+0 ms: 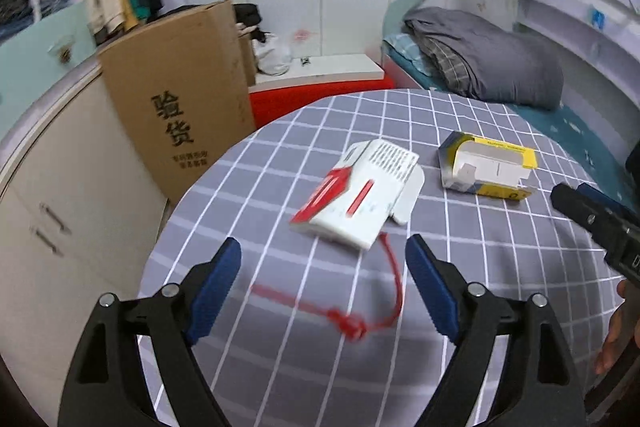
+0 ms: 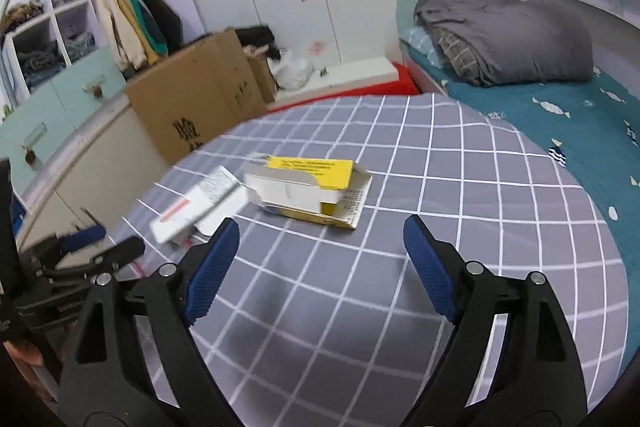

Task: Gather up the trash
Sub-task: 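Grasp the white-red box with the left tool while the right tool grasps the yellow box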

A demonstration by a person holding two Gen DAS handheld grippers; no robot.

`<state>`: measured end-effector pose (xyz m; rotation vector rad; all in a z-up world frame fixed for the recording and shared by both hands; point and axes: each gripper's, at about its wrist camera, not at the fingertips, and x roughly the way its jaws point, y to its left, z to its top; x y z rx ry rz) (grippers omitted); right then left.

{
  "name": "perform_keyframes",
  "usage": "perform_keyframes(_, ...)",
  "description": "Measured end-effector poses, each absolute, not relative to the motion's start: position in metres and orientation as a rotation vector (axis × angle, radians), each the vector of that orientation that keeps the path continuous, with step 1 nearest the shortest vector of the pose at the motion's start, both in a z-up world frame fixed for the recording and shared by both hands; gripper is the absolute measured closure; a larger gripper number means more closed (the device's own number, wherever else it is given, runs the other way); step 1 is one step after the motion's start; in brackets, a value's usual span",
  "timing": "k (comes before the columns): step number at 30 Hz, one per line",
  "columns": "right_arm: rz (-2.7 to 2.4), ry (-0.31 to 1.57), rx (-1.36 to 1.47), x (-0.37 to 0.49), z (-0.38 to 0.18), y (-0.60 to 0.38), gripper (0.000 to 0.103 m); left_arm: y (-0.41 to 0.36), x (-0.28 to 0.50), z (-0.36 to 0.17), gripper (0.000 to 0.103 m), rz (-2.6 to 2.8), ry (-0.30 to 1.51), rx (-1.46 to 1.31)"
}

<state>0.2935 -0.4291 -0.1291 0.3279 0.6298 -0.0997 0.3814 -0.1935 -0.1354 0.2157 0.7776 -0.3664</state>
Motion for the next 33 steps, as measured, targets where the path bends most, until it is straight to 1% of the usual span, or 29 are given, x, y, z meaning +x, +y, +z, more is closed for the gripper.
perform_keyframes(5, -0.068, 0.673, 0.307, 0.322, -0.138, -0.43, 0.019, -0.217, 0.403, -0.149, 0.02, -0.36, 0.787, 0.314)
perform_keyframes(9, -0.03, 0.686, 0.326, 0.337, -0.14, -0.434, 0.019, -0.226, 0.417, -0.15, 0.02, -0.373, 0.785, 0.324)
perform_keyframes(14, 0.025, 0.697, 0.427, 0.351, -0.143, -0.446, 0.019, -0.235, 0.429, -0.159, 0.021, -0.375, 0.821, 0.331)
perform_keyframes(16, 0.052, 0.689, 0.423, 0.353, -0.141, -0.446, 0.019, -0.239, 0.433, -0.161, 0.031, -0.396, 0.843, 0.315)
perform_keyframes(17, 0.067, 0.689, 0.43, 0.355, -0.141, -0.447, 0.019, -0.24, 0.435, -0.163, 0.033, -0.402, 0.851, 0.314)
perform_keyframes(20, 0.106, 0.708, 0.453, 0.362, -0.145, -0.445, 0.019, -0.242, 0.437, -0.163, 0.035, -0.401, 0.849, 0.312)
perform_keyframes(23, 0.136, 0.737, 0.437, 0.366, -0.148, -0.44, 0.02, -0.243, 0.438, -0.159, 0.042, -0.401, 0.834, 0.309)
perform_keyframes(24, 0.15, 0.742, 0.434, 0.367, -0.149, -0.439, 0.023, -0.245, 0.436, -0.159, 0.047, -0.399, 0.825, 0.318)
perform_keyframes(25, 0.153, 0.749, 0.427, 0.368, -0.149, -0.437, 0.031, -0.246, 0.435, -0.157, 0.051, -0.397, 0.815, 0.329)
perform_keyframes(26, 0.152, 0.758, 0.421, 0.369, -0.15, -0.435, 0.036, -0.247, 0.433, -0.156, 0.052, -0.397, 0.808, 0.333)
perform_keyframes(27, 0.157, 0.766, 0.419, 0.37, -0.151, -0.434, 0.047, -0.248, 0.432, -0.154, 0.054, -0.395, 0.803, 0.332)
perform_keyframes(28, 0.17, 0.781, 0.419, 0.371, -0.152, -0.432, 0.053, -0.247, 0.431, -0.152, 0.056, -0.394, 0.801, 0.327)
perform_keyframes(29, 0.174, 0.789, 0.414, 0.371, -0.153, -0.431, 0.066, -0.246, 0.431, -0.151, 0.057, -0.392, 0.795, 0.319)
perform_keyframes(30, 0.177, 0.796, 0.405, 0.371, -0.154, -0.429, 0.072, -0.244, 0.431, -0.149, 0.059, -0.388, 0.788, 0.313)
perform_keyframes(32, 0.185, 0.792, 0.382, 0.369, -0.151, -0.424, 0.079, -0.24, 0.429, -0.146, 0.062, -0.377, 0.779, 0.305)
perform_keyframes(33, 0.182, 0.784, 0.363, 0.367, -0.15, -0.42, 0.086, -0.237, 0.427, -0.144, 0.064, -0.369, 0.769, 0.297)
